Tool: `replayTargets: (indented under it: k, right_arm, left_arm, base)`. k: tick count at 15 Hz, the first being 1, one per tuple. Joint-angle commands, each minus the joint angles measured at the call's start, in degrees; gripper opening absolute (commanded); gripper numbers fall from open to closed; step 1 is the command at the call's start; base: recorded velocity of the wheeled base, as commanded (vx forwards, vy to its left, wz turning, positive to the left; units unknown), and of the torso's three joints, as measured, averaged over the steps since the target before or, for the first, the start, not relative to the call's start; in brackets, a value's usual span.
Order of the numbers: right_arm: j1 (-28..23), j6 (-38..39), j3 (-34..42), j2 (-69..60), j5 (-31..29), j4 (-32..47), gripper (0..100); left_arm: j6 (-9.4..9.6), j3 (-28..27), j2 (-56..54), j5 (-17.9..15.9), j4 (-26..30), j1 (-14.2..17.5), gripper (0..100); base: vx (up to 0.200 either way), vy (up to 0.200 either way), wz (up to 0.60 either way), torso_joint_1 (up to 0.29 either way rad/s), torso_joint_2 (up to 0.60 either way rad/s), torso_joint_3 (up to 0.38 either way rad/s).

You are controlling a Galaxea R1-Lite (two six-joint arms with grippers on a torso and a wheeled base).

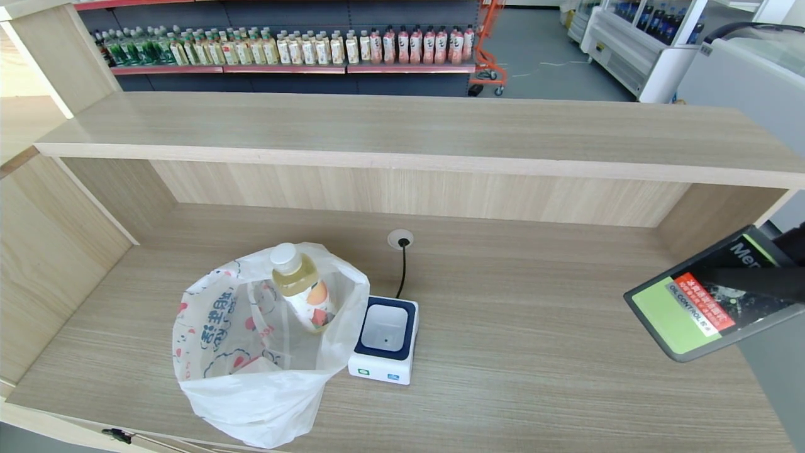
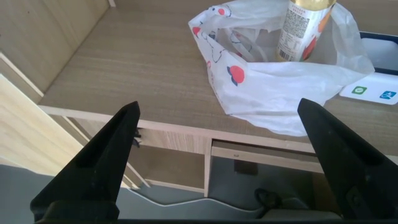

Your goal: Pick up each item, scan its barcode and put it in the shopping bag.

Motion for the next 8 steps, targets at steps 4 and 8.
replayTargets:
  k: [4,8]
  right_arm:
    - [-1.1,0.6,0.2,0.3,2.4,-0.1,0]
    - [-1.1,0.6,0.6,0.8,2.4,-0.8,0]
  left_arm:
    - [-0.04,0.0,0.0,0.0,0.0,0.0,100]
    - [-0.21,0.0,0.0,0.0,0.0,0.0,100]
  base:
    - [0.000,0.000,0.00,0.000,0.00,0.000]
    - [0.000,0.200,0.00,0.001,0.00,0.006]
